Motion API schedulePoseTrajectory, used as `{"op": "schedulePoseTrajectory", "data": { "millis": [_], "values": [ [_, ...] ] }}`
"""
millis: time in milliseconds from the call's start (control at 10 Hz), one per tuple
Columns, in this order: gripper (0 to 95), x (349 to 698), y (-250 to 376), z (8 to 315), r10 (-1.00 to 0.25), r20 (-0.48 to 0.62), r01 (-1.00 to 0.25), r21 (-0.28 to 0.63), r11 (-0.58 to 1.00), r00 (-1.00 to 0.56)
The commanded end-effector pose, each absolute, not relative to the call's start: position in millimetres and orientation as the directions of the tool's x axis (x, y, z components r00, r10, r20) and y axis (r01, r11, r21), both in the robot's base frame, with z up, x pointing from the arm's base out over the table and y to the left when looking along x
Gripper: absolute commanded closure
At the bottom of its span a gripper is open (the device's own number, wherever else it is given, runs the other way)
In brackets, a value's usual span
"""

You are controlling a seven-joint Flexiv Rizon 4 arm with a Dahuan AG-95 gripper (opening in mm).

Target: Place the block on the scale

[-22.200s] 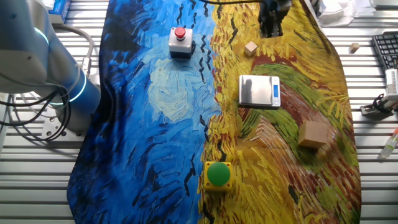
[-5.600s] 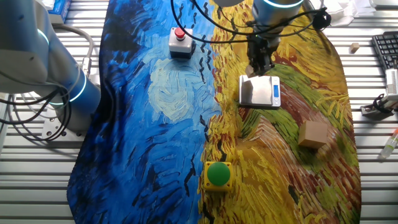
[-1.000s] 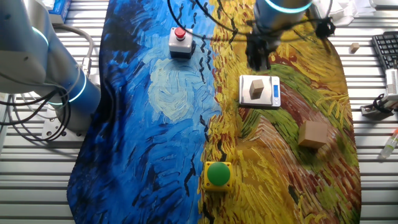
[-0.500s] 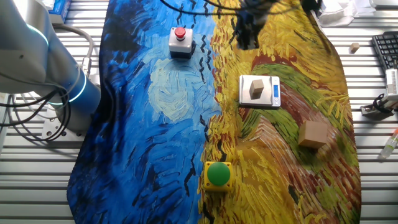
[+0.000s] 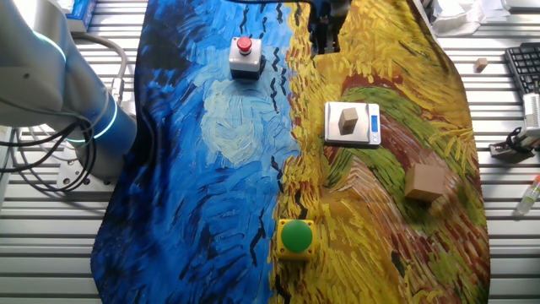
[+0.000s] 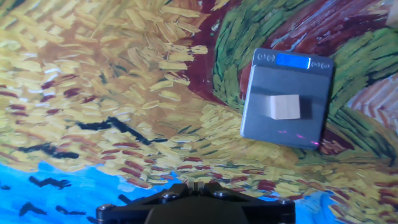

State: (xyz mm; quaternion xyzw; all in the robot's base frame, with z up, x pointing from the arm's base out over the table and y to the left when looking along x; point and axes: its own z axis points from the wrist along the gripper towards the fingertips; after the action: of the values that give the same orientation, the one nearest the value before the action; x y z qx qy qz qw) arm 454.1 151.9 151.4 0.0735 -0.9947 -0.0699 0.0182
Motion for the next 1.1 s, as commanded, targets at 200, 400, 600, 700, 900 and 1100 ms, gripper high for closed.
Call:
{"op": "schedulePoseTrajectory", "data": {
  "millis": [200,400,600,700,900,1100],
  "values": [
    [95.0,453.0,152.3,151.6,-0.15,0.018,-0.145,0.163,0.976,-0.988],
    [95.0,452.0,151.5,152.4,-0.15,0.022,-0.144,0.161,0.976,-0.988],
    [95.0,451.8,151.2,152.6,-0.144,0.022,-0.139,0.163,0.977,-0.989],
    [95.0,451.7,151.2,152.6,-0.144,0.026,-0.138,0.162,0.977,-0.989],
    [95.0,451.7,151.2,152.6,-0.141,0.025,-0.135,0.162,0.978,-0.99],
    [95.0,451.7,151.2,152.6,-0.142,0.024,-0.136,0.163,0.977,-0.99]
  ]
}}
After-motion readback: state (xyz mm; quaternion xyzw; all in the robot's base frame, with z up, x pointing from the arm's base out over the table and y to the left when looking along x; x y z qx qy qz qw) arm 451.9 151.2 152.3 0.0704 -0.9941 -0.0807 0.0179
